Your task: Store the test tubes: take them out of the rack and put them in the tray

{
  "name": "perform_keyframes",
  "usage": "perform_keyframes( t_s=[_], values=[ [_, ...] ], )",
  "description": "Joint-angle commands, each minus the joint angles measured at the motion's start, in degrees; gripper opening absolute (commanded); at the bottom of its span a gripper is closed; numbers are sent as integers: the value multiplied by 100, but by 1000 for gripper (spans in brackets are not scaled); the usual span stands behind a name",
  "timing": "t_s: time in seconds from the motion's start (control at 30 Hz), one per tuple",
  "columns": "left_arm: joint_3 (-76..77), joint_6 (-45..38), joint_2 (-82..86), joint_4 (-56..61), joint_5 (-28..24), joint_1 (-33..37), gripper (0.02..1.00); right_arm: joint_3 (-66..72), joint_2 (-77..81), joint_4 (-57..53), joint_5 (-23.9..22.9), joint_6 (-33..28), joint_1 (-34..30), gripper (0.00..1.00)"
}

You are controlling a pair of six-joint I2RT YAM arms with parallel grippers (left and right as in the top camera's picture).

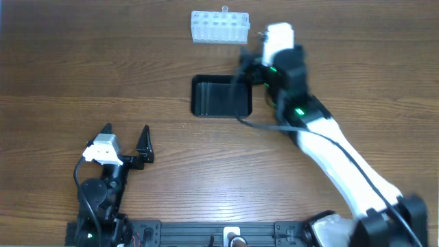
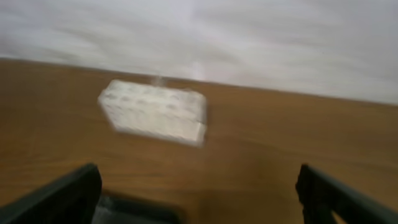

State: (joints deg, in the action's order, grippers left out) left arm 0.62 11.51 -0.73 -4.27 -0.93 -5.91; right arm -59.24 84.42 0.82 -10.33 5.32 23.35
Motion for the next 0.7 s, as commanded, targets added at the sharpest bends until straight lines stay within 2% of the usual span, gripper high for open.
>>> perform_keyframes(
  t_s=[0.03,0.27,0.7],
  values=[
    [-28,-83,35,-13,-55,35,1000,-1357,1222,-553,-767,601,439,993],
    [-28,-83,35,-13,-55,35,1000,-3110,2813,-1084,-903,929,533,991],
    [-28,-83,35,-13,-57,35,1000,-5777,5036,-1545,-909,929,431,974]
  ],
)
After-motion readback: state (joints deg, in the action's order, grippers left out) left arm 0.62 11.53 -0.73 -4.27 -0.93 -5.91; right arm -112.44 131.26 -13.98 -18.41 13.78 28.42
